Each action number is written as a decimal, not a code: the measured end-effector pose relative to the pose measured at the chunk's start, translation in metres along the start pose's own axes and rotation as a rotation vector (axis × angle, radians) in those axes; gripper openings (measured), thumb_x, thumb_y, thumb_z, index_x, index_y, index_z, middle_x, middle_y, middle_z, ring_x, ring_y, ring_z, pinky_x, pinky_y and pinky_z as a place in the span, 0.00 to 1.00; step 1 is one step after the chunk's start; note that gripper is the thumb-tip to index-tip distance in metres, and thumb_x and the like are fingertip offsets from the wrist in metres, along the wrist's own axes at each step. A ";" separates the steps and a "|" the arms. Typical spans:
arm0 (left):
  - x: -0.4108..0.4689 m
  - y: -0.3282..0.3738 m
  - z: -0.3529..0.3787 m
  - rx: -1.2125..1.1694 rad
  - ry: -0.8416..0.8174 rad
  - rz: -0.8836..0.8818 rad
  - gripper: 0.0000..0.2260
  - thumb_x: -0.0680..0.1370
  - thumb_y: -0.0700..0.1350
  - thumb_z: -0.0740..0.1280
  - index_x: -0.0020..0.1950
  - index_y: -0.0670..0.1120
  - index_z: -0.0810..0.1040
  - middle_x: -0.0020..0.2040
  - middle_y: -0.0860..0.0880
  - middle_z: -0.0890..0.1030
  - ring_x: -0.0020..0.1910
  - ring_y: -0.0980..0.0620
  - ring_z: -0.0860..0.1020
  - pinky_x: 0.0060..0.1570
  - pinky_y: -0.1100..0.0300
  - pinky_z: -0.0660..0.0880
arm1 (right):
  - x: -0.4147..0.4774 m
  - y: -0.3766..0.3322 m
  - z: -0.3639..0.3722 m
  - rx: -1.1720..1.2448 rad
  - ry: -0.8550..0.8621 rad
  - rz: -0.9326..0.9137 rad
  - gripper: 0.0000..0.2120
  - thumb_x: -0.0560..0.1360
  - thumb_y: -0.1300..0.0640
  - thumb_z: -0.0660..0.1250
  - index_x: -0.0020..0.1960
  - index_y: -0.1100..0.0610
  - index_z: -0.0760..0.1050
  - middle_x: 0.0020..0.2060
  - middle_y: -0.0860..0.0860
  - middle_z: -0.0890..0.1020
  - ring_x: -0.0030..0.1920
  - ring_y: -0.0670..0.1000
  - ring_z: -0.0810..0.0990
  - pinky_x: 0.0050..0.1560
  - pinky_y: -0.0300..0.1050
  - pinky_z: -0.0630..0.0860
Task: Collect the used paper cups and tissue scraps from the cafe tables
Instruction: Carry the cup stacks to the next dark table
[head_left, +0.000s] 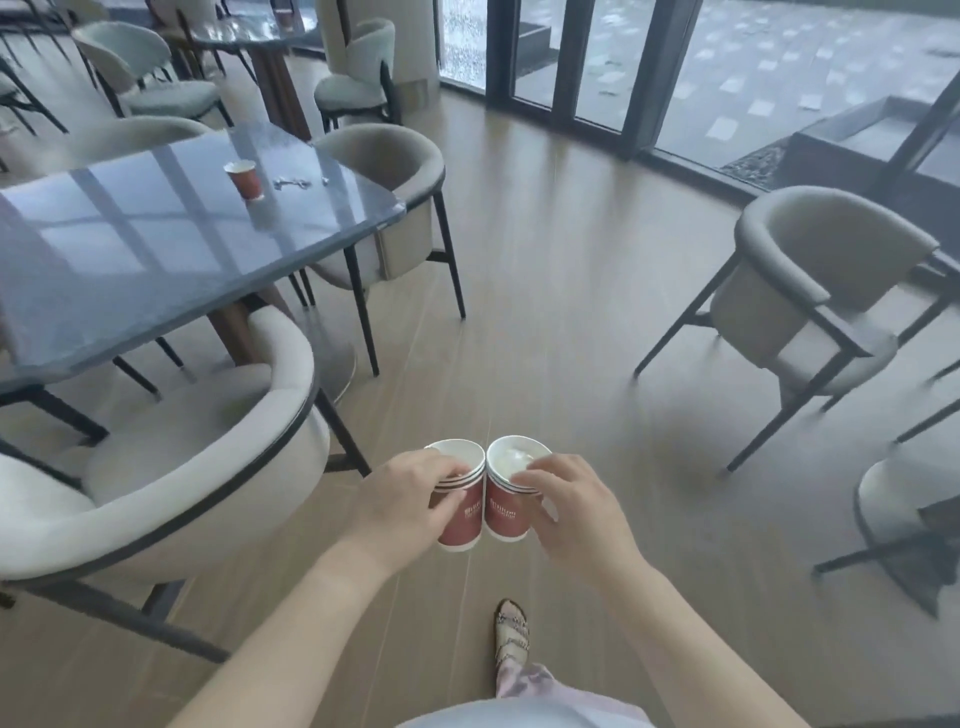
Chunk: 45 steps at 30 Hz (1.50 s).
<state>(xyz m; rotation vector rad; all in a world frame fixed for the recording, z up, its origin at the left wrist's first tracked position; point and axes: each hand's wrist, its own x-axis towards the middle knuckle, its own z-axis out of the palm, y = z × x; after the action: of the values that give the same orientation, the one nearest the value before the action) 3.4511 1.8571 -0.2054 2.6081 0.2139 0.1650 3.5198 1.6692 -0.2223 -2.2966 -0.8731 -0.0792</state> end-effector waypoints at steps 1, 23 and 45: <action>0.026 -0.003 -0.002 0.007 0.002 -0.006 0.08 0.72 0.46 0.68 0.51 0.52 0.80 0.50 0.56 0.81 0.51 0.53 0.77 0.48 0.59 0.72 | 0.026 0.012 0.000 -0.004 -0.012 -0.007 0.09 0.70 0.62 0.71 0.48 0.52 0.80 0.46 0.47 0.81 0.50 0.54 0.77 0.37 0.54 0.78; 0.430 -0.240 -0.093 -0.033 0.229 -0.278 0.10 0.70 0.44 0.71 0.49 0.56 0.81 0.46 0.57 0.81 0.49 0.53 0.77 0.46 0.53 0.76 | 0.555 0.067 0.143 0.050 -0.236 -0.270 0.09 0.69 0.61 0.69 0.46 0.49 0.79 0.43 0.46 0.80 0.44 0.55 0.76 0.37 0.50 0.76; 0.660 -0.454 -0.170 0.150 0.266 -0.566 0.11 0.71 0.42 0.66 0.50 0.54 0.78 0.48 0.55 0.80 0.51 0.50 0.76 0.43 0.61 0.69 | 0.908 0.046 0.324 0.091 -0.571 -0.488 0.07 0.70 0.61 0.68 0.47 0.52 0.80 0.47 0.47 0.80 0.47 0.54 0.74 0.38 0.51 0.76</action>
<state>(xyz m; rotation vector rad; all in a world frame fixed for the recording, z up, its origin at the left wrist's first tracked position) 4.0163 2.4488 -0.2372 2.5476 1.0747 0.2999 4.1958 2.3580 -0.2469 -1.9929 -1.6754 0.4138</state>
